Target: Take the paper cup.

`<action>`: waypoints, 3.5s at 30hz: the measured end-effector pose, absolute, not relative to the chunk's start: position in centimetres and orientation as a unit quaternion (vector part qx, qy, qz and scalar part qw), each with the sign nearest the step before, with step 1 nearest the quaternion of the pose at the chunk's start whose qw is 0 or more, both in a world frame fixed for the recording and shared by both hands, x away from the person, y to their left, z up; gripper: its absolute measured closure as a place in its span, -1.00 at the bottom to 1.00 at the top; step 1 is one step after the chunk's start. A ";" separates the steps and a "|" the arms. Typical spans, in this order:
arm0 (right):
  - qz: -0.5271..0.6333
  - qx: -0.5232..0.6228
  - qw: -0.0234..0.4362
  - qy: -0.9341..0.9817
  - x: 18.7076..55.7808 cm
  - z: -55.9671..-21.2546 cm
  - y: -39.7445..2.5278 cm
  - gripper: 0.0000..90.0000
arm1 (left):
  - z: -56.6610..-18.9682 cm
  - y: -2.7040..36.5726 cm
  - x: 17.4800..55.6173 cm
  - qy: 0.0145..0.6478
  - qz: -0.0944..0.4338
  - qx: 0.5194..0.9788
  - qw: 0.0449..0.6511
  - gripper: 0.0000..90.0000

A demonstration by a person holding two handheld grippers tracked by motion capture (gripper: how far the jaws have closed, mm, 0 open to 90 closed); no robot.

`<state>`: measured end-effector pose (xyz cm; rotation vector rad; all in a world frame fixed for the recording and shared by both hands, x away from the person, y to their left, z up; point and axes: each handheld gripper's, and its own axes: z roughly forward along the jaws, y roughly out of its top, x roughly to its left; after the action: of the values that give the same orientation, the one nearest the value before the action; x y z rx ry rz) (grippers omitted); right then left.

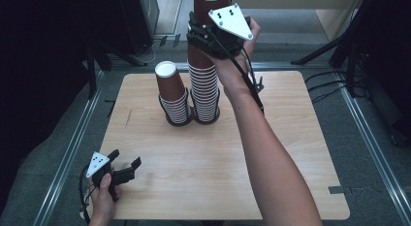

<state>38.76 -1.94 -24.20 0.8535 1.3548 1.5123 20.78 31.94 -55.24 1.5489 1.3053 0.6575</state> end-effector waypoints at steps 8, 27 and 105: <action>0.603 0.350 0.460 0.550 38.7 -24.8 -3.5 -0.72 | -55.2 31.9 20.8 0.535 0.271 0.637 0.484 -0.93; 0.588 0.368 0.461 0.554 37.7 -28.0 -7.9 -0.72 | -55.2 31.8 20.8 0.535 0.275 0.638 0.481 -0.93; 0.537 0.372 0.431 0.622 30.9 -43.1 -12.8 -0.72 | -51.7 29.1 22.6 0.513 0.280 0.646 0.492 -0.97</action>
<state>30.87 -12.83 -43.12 0.9284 1.5518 1.3398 22.58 29.07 -51.67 1.5676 1.2450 0.6789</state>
